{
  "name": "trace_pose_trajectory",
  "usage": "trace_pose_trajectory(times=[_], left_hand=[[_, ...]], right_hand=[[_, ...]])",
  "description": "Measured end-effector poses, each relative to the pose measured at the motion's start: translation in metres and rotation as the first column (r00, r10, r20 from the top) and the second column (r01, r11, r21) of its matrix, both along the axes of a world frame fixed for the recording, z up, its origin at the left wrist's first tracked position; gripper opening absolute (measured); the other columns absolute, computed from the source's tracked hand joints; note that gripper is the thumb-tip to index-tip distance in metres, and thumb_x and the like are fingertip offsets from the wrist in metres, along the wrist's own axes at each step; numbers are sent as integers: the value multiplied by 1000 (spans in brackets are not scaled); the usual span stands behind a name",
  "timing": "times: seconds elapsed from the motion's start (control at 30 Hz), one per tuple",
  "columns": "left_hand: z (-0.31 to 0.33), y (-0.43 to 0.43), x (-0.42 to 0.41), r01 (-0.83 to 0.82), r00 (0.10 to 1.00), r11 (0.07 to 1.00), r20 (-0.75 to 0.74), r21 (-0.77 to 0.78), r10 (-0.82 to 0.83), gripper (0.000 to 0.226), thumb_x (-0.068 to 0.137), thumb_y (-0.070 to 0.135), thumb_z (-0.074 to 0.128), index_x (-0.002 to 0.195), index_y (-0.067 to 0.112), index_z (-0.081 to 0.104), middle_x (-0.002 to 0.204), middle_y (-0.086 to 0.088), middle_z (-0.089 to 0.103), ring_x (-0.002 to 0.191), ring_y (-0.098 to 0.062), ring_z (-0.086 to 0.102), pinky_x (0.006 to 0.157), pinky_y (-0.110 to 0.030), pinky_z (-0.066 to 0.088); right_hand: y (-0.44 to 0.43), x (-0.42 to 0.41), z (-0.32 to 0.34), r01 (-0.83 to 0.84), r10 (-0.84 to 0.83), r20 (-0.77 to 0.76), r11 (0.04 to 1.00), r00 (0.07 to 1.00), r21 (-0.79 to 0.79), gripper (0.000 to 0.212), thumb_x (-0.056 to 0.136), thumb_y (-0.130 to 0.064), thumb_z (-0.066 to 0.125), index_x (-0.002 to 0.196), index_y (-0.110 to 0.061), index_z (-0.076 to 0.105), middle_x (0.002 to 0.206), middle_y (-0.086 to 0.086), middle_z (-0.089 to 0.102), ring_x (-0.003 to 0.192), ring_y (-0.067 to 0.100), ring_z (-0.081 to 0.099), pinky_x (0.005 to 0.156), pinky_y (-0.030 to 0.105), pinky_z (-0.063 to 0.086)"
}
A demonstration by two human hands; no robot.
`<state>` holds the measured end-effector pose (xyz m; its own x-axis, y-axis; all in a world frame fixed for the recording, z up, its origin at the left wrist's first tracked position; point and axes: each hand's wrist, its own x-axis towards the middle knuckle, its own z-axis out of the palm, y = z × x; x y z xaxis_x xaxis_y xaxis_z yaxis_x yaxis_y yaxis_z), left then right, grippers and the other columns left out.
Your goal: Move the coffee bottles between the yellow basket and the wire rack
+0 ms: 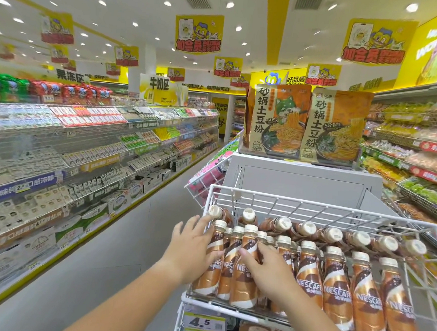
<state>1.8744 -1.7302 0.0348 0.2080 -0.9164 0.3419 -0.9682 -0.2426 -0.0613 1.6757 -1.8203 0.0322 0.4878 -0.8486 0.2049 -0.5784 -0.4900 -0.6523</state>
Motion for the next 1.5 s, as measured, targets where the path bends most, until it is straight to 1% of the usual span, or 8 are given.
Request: trace_pose_trajectory(times=[0.1,0.23,0.33,0.47,0.63,0.93,1.07,1.5], left_hand=[[-3,1,3,91,984,995,-153,-33,-95,72,98,64,36,153,17,30,161,11,7,129,-22,44,102,-41,47],[-3,2,2,165,934,981,-303,-100,-188,68,99,54,48,152,14,31,156,18,7,115,-21,58,95,-34,49],[-1,4,3,195,902,974,-367,-118,-226,65,97,49,56,150,17,34,155,21,13,109,-18,64,92,-31,49],[4,7,9,208,884,973,-407,-101,-231,56,100,39,56,150,21,39,157,25,19,121,-16,59,102,-32,47],[2,13,13,211,944,976,-249,-48,-216,49,108,34,37,155,26,30,160,22,16,122,-14,56,94,-33,52],[-3,31,12,234,967,969,-121,79,-223,64,103,55,27,159,24,19,168,7,9,143,-23,34,113,-40,38],[6,43,10,236,968,965,-113,117,-223,76,98,67,21,160,24,13,169,0,9,151,-25,20,121,-46,25],[9,148,-74,15,1000,990,5,138,-16,90,89,78,10,160,26,-5,169,-8,-4,154,-34,-2,121,-59,9]], right_hand=[[1,1,0,-8,8,32,1000,999,25,56,91,-67,50,110,-16,62,94,-7,52,86,9,54,65,16,35],[4,1,2,17,-20,55,998,998,57,31,90,-62,58,87,-33,48,80,-20,51,69,-8,48,57,9,31],[4,0,4,32,-35,55,998,998,57,33,88,-61,61,99,-32,49,82,-21,52,73,-3,52,58,12,34],[6,-1,7,15,-16,29,999,999,29,51,90,-56,62,129,-22,56,118,-11,64,94,5,59,76,19,44],[10,-1,7,-6,5,13,996,1000,84,75,95,-56,53,154,-15,34,158,2,39,142,21,38,113,36,33],[34,-20,8,27,-97,-276,969,956,-244,76,93,-71,31,152,-22,32,150,0,44,136,20,42,108,40,39],[55,-33,5,-38,-148,-406,909,902,-415,84,92,-73,17,159,-22,17,165,5,20,150,24,19,120,42,18],[135,-121,-6,-143,-129,-477,859,869,-492,86,86,-77,-4,158,-30,-11,165,4,-15,153,25,-12,122,45,-5]])
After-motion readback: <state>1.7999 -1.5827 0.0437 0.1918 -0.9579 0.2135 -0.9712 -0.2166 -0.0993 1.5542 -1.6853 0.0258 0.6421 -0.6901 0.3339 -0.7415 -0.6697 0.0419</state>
